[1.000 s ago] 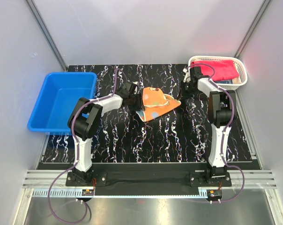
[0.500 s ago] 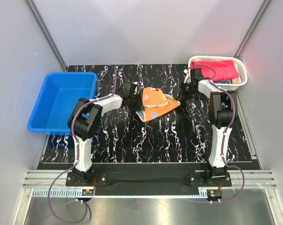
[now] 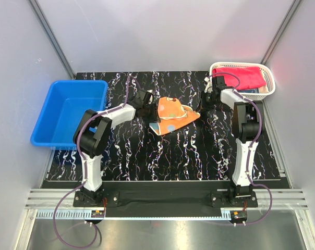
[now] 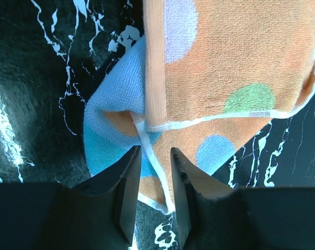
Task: Fold and stack the towels
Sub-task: Flatten out the crumpled towel
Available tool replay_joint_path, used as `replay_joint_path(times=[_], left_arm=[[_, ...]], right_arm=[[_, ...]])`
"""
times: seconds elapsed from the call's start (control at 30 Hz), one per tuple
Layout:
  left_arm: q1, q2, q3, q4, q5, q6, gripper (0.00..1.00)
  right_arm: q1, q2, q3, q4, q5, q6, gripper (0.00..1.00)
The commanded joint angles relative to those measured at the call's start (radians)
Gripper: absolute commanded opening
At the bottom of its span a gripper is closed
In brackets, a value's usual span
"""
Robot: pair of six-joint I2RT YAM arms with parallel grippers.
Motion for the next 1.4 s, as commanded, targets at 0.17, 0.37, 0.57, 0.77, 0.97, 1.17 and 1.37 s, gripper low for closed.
replay_joint_path(times=[0.17, 0.37, 0.57, 0.77, 0.97, 1.17, 1.37], left_arm=[[0.003, 0.013, 0.038, -0.010, -0.038, -0.027, 0.35], [0.004, 0.034, 0.029, 0.067, 0.028, -0.027, 0.36], [0.003, 0.061, 0.043, 0.068, 0.042, -0.041, 0.23], [0.008, 0.038, 0.084, 0.024, 0.049, -0.023, 0.00], [0.008, -0.091, 0.182, -0.087, 0.061, 0.066, 0.00], [0.006, -0.298, 0.205, -0.136, 0.150, 0.126, 0.00], [-0.038, -0.628, 0.110, -0.076, 0.241, 0.212, 0.00]], right_arm=[[0.002, -0.017, -0.023, -0.022, 0.020, -0.005, 0.00], [0.001, -0.019, -0.030, -0.017, 0.012, -0.002, 0.00], [0.002, -0.020, -0.030, -0.022, 0.015, -0.005, 0.00], [0.001, -0.048, -0.023, -0.040, 0.055, 0.010, 0.00], [0.002, -0.232, -0.020, -0.072, 0.096, 0.073, 0.00], [0.002, -0.506, -0.050, -0.124, 0.159, 0.113, 0.00], [0.001, -0.874, -0.133, -0.118, 0.115, 0.159, 0.00]])
